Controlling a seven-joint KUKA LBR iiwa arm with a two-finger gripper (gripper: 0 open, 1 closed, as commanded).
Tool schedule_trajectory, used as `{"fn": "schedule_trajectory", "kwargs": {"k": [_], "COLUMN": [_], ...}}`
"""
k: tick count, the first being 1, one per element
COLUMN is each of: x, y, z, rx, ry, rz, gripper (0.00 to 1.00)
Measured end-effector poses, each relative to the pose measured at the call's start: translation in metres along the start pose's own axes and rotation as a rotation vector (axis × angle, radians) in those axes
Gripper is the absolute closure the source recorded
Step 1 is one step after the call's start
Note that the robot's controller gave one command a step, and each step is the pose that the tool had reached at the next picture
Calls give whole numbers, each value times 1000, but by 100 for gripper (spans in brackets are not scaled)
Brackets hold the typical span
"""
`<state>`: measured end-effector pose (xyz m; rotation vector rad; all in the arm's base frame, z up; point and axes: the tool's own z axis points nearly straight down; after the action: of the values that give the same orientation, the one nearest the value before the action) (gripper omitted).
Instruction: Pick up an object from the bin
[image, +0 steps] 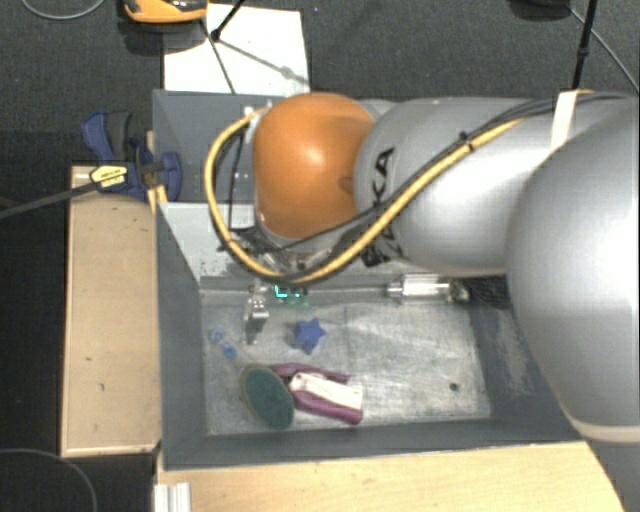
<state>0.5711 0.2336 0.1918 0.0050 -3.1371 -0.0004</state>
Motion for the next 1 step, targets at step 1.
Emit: {"fn": "schedule_trajectory", "kwargs": {"k": [1], "x": [15], "y": [21], "z": [94], "rx": [-1], "ry": [-15], "rz": [-738], "gripper": [0]}}
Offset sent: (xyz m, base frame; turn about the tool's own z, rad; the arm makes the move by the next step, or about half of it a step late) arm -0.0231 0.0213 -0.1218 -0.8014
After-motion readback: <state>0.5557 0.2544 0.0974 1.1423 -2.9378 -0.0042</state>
